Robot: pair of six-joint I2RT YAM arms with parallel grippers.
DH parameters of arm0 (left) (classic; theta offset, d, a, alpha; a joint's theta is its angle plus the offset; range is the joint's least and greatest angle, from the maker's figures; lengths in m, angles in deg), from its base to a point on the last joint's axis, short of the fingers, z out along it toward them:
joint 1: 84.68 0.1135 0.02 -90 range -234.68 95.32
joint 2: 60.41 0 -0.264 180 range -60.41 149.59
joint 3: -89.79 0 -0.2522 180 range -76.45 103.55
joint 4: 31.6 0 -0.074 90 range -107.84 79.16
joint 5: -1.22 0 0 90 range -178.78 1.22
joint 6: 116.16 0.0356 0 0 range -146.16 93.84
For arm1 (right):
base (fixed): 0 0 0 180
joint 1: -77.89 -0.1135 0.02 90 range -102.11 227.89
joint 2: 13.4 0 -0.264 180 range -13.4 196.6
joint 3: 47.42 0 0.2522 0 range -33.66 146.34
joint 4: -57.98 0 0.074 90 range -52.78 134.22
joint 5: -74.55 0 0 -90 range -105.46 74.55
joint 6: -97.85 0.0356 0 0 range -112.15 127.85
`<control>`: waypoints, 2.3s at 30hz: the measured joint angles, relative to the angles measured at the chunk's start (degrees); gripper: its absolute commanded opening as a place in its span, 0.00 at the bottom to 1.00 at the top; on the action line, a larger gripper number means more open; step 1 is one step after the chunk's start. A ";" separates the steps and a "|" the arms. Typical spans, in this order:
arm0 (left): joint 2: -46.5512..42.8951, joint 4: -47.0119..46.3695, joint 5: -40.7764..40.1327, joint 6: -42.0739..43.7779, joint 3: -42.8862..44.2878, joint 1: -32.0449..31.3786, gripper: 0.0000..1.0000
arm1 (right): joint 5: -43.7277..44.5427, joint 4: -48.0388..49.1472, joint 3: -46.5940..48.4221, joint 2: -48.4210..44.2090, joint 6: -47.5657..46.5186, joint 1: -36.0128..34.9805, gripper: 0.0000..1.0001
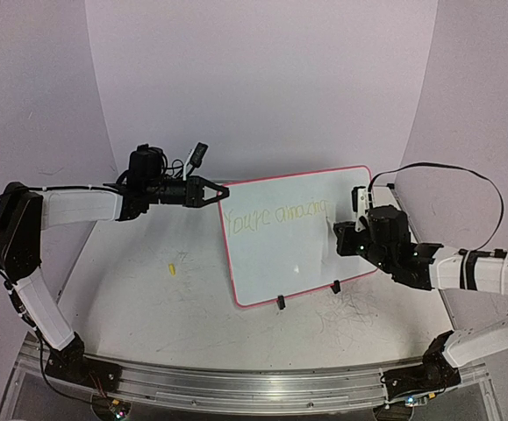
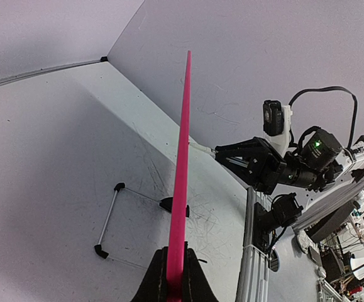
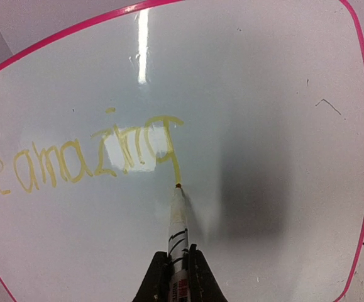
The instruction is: Write a sentence on the whiteboard
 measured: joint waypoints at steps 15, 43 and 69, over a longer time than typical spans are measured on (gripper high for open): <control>0.00 -0.04 0.02 0.07 0.00 0.00 0.00 | -1.34 -1.67 1.79 0.39 0.01 -2.45 0.00; -0.02 -0.04 0.00 0.17 0.00 -0.04 0.00 | 4.06 -4.26 0.34 -8.55 -3.30 -1.29 0.00; -1.74 0.02 -2.98 -0.37 -1.29 -0.84 0.00 | 2.23 -4.47 0.34 -7.44 -6.28 2.90 0.00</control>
